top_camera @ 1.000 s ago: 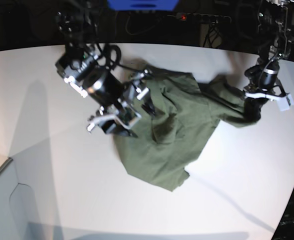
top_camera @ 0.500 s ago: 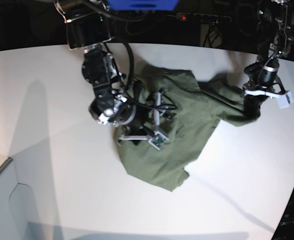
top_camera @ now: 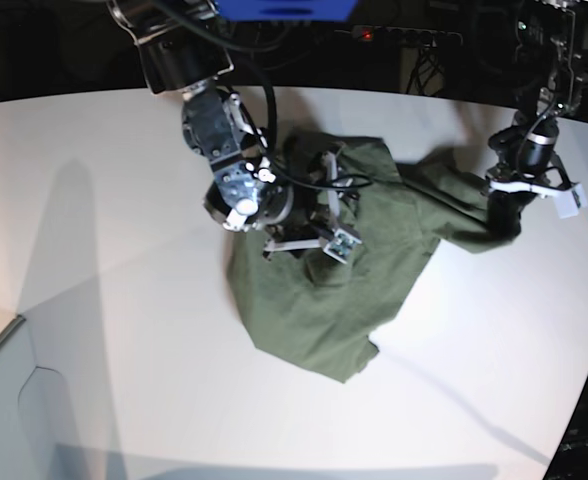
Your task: Layout the t-shirt on the table in an organized manner, then fold the t-shirt properly
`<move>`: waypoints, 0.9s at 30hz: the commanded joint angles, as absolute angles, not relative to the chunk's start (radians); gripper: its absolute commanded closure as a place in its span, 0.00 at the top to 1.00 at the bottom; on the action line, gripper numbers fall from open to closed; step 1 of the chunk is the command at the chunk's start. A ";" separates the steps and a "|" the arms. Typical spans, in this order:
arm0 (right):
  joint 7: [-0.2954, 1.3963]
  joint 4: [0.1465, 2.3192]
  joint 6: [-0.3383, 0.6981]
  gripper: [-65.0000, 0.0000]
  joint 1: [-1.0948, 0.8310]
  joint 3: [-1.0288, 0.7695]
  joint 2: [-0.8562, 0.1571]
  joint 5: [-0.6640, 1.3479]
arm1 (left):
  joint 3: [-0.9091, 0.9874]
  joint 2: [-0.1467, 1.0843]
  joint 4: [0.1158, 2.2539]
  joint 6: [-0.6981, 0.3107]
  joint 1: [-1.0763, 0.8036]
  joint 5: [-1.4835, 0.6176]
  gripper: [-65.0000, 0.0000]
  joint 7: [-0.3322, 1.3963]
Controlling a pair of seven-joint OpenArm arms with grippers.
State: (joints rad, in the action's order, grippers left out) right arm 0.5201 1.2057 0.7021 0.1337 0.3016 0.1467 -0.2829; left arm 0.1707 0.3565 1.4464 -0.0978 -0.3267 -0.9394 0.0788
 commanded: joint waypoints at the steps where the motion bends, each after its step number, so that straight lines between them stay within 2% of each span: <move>1: 0.496 1.219 0.698 0.59 0.165 0.303 0.157 -0.269 | 0.177 0.369 1.463 -0.107 -0.325 -0.941 0.00 0.058; 4: 0.496 1.208 0.698 0.57 0.176 0.303 0.157 -0.269 | 0.180 0.369 1.463 -0.107 -0.325 -0.941 0.00 0.058; 6: 0.496 1.207 0.698 0.51 0.186 0.303 0.157 -0.269 | 0.182 0.369 1.463 -0.107 -0.325 -0.941 0.00 0.058; 8: 0.496 1.207 0.698 0.40 0.193 0.303 0.157 -0.269 | 0.182 0.369 1.463 -0.107 -0.325 -0.941 0.00 0.058; 13: 0.504 1.207 0.698 0.01 0.194 0.305 0.157 -0.274 | 0.182 0.369 1.463 -0.107 -0.325 -0.941 0.00 0.056; 19: 0.499 1.274 0.698 0.00 0.185 0.303 0.153 -0.274 | 0.183 0.369 1.474 -0.107 -0.317 -0.946 0.00 0.056; 27: 0.503 1.633 0.698 0.00 0.179 0.134 0.145 -0.271 | 0.185 0.369 1.563 -0.107 -0.182 -0.943 0.00 0.054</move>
State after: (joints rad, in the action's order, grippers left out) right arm 0.5297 1.6157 0.7017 0.1619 0.1295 0.1341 -0.2867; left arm 0.1772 0.3534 1.5417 -0.0959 -0.1917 -0.9390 0.0830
